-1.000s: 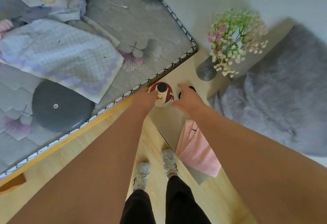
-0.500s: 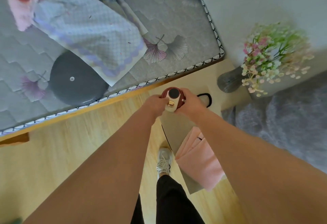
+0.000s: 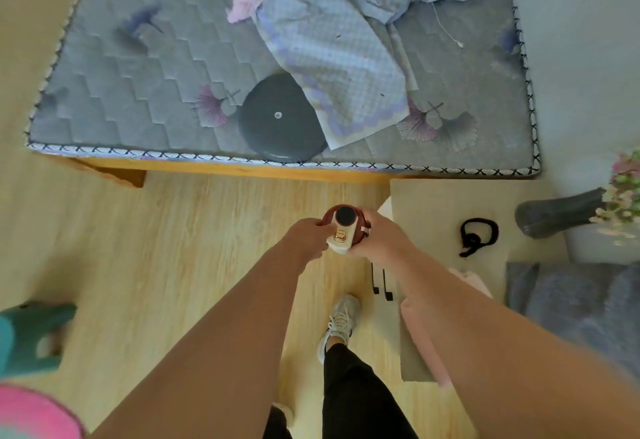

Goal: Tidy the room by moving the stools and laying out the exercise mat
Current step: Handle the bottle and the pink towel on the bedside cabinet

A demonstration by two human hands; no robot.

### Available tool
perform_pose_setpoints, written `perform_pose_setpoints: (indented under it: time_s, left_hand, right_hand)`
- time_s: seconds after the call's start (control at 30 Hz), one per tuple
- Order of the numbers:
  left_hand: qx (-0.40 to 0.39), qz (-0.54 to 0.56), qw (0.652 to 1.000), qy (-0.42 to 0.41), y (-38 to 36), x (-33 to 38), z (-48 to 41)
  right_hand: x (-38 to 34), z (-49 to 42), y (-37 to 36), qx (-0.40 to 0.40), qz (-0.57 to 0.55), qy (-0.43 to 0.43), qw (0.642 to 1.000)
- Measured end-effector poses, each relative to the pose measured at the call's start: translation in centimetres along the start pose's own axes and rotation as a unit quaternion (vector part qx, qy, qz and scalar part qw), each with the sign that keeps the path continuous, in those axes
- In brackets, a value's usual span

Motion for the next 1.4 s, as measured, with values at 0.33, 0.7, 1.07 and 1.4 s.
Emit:
perform_pose_setpoints:
  time_s: [0.33,0.7,1.07,1.4]
  left_hand:
    - [0.095,0.135,0.986,-0.014,16.0,-17.9,12.1]
    - [0.209,0.274,0.938,0.028,29.3,-38.5,24.5]
    - [0.292,0.409,0.864,0.045,40.7,-49.6,28.5]
    - [0.329,0.538,0.775,0.029,50.1,-55.5,28.9]
  right_hand:
    - [-15.3,2.6,-20.6,-0.075,0.135,0.082,0.985]
    - [-28.9,7.1,-44.1,-0.196,0.236,0.156,0.939]
    - [-40.7,3.8,-59.5,-0.310,0.334,0.181,0.871]
    - [-51.3,-0.6,-70.0,-0.358,0.429,0.209,0.803]
Point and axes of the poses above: each hand's wrist, its own z-axis away from the middle knuckle, its own y-axis out of the back of the hand, x = y × z, the point moved 6 cm from there along -z, towards the middle knuckle, and after that the axes turned 10 degrees about -x, right-handed, at the moved point
